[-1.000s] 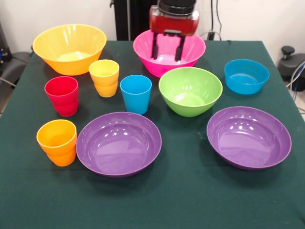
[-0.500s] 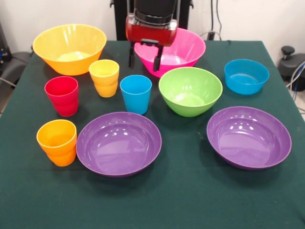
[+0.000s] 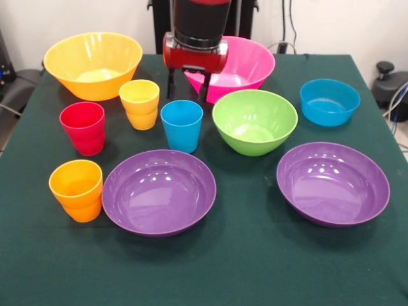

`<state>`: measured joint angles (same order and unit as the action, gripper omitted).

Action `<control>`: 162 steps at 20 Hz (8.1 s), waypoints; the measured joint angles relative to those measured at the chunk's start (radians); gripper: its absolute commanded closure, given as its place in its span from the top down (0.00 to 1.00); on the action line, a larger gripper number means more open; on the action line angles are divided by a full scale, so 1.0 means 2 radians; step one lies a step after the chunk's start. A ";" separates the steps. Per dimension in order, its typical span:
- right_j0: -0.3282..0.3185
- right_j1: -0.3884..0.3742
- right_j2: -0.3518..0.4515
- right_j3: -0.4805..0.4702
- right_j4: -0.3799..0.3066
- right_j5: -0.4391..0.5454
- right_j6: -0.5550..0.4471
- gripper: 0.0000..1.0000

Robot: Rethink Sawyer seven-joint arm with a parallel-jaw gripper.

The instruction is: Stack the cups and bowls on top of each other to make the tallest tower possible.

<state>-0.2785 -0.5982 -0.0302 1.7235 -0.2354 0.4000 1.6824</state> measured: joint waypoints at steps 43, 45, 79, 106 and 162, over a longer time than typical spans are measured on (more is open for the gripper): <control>-0.043 0.045 0.037 -0.011 -0.048 -0.030 0.000 1.00; -0.045 0.044 0.039 -0.012 -0.048 -0.030 0.000 1.00; -0.069 0.046 0.063 -0.074 -0.098 0.007 0.000 1.00; -0.074 0.068 0.056 -0.079 -0.145 0.007 0.000 1.00; -0.073 0.058 0.145 -0.115 -0.107 0.157 0.000 0.00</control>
<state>-0.4244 -0.4826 0.2590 1.4934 -0.4503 0.7147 1.6824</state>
